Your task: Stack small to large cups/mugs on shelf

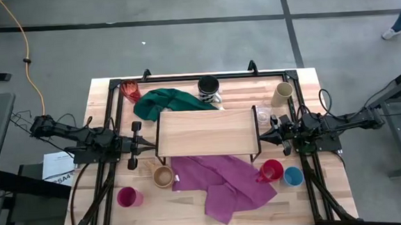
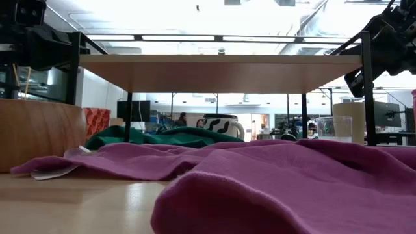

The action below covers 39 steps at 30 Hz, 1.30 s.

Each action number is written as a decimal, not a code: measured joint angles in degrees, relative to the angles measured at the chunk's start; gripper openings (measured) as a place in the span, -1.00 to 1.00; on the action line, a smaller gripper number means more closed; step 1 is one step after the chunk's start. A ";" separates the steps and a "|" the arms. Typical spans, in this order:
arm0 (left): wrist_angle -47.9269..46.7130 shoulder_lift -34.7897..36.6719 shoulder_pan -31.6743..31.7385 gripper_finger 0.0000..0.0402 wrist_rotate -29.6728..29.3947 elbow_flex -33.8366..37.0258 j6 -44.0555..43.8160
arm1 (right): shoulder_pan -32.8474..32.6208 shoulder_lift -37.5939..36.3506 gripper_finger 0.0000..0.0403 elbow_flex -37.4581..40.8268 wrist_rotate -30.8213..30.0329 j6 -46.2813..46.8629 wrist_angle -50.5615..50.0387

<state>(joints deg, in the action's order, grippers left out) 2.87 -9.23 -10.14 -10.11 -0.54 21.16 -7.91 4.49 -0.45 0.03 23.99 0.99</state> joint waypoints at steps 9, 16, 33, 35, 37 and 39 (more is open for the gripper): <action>0.00 0.00 0.00 -0.93 0.00 0.00 -0.01 | -0.01 -0.02 -1.00 0.00 0.00 0.00 0.00; 0.04 0.00 0.00 -0.94 0.77 0.00 -3.01 | 0.01 -0.02 -1.00 0.01 0.02 0.00 0.00; 25.21 0.11 0.01 -0.94 1.82 -8.23 -8.95 | 0.01 -0.01 -1.00 -0.01 0.02 0.00 -0.06; 23.40 0.02 -0.01 -0.94 2.16 -10.45 -7.13 | 0.01 -0.02 -1.00 -0.01 0.02 0.00 -0.07; 21.82 -0.05 -0.01 -0.94 2.16 -12.83 -5.50 | -0.01 0.00 -1.00 0.01 0.02 0.00 -0.06; 20.75 0.02 0.01 -0.94 2.12 -15.32 -4.25 | 0.00 -0.02 -1.00 0.01 0.01 0.00 -0.07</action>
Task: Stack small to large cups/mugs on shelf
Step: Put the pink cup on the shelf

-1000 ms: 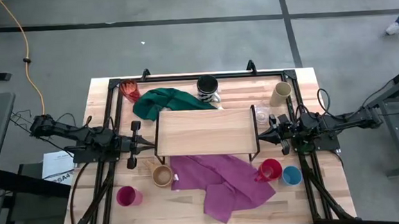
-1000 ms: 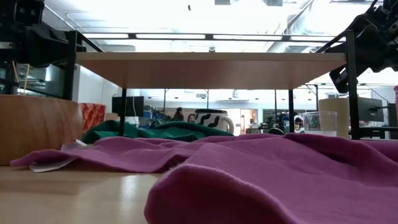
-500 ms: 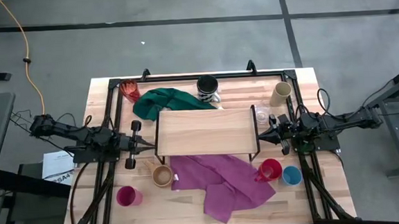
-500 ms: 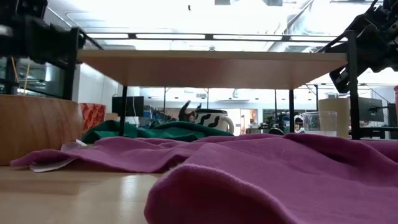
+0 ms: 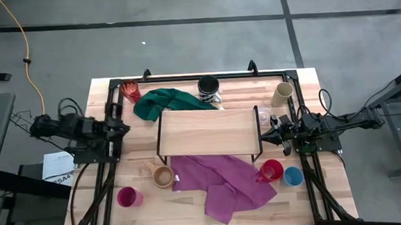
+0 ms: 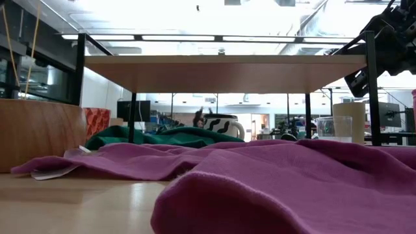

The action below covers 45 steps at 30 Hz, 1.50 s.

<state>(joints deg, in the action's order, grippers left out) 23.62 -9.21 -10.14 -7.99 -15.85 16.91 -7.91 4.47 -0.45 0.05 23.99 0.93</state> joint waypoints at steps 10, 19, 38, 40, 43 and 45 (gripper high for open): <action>-10.13 -0.04 -0.02 -0.94 -0.41 -12.65 6.87 | -0.01 0.01 -1.00 -0.01 0.00 0.00 0.01; -28.44 -5.41 0.00 -0.94 -0.42 -27.37 7.50 | -0.01 0.00 -1.00 -0.02 0.00 0.00 0.02; -73.32 -33.77 0.00 -0.94 2.88 -60.75 -12.15 | 0.01 0.01 -1.00 -0.02 -0.01 0.00 0.00; -73.31 -34.87 0.00 -0.94 4.17 -60.85 -13.15 | 0.01 0.01 -1.00 -0.01 -0.01 0.00 0.00; -73.30 -36.47 -0.01 -0.94 4.66 -60.88 -14.87 | 0.01 0.02 -1.00 -0.02 -0.01 0.00 0.00; -73.27 -37.61 -0.02 -0.94 4.67 -60.88 -16.31 | 0.01 0.02 -1.00 0.00 0.00 0.00 0.00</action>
<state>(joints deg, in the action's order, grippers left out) -49.65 -46.82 -10.15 -3.33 -76.73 0.60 -7.91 4.49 -0.45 0.05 23.99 0.93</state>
